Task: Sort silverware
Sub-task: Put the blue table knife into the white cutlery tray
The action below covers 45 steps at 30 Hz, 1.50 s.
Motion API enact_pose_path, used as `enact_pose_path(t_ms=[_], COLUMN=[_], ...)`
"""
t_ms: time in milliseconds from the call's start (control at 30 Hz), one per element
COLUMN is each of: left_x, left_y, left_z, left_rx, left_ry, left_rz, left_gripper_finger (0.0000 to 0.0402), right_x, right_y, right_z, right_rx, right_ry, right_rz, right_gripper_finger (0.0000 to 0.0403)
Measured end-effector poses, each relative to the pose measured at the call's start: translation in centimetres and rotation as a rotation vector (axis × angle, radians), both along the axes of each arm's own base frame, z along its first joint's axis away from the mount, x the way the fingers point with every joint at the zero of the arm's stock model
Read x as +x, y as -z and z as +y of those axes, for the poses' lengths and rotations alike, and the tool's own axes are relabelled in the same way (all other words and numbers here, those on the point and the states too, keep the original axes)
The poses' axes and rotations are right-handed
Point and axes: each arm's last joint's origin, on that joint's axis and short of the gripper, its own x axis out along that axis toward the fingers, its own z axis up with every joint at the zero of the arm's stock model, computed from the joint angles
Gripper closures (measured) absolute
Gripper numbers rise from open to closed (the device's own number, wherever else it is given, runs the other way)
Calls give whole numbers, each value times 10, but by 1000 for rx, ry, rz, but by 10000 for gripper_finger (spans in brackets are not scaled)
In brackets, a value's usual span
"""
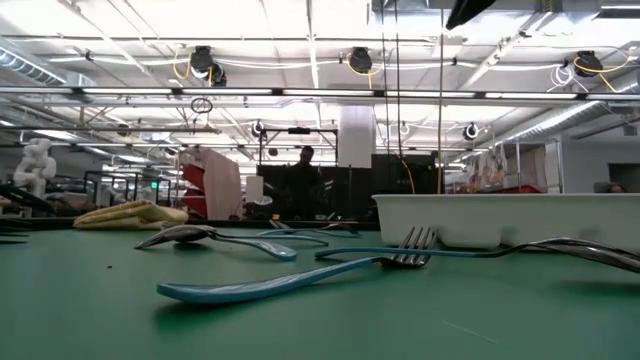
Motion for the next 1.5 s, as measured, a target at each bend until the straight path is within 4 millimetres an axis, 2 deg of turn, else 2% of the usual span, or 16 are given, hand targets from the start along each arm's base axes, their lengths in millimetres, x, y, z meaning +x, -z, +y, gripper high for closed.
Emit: enact_pose_path(t_ms=[100, 333, 433, 567, 700, 867, 1000, 1267, 1500], left_x=[13, 11, 7, -4, -20, -34, -41, -42, -37], left_y=[5, 0, -5, -5, 0, -2, 5, 35, 54], left_z=[-3, -3, -2, 2, 16, 33, 40, 54, 64], left_rx=[49, 46, 40, 59, 65, 59, 4, 31, -9], left_ry=[100, 918, 1167, 1387, 1484, 1571, 1648, 1757, 1828], left_rz=[-114, 148, 207, 259, 268, 158, 123, 176, 139], left_gripper_finger=[215, 215, 215, 215, 215, 215, 215, 215, 215], right_x=[-11, -21, -20, -17, -13, -8, -5, 0, 1], right_y=[-4, -6, -6, -5, -4, -2, 0, 3, 3], right_z=[-1, -2, -2, -1, -1, -1, 0, 0, 0], right_rx=[16, 29, 40, 45, 54, 77, 86, 82, 80], right_ry=[22, 29, 43, 51, 68, 100, 114, 115, 117], right_rz=[-9, 1, -4, -8, -23, -31, -26, -10, -10], right_gripper_finger=[225, 225, 225, 225, 225, 225, 225, 225, 225])
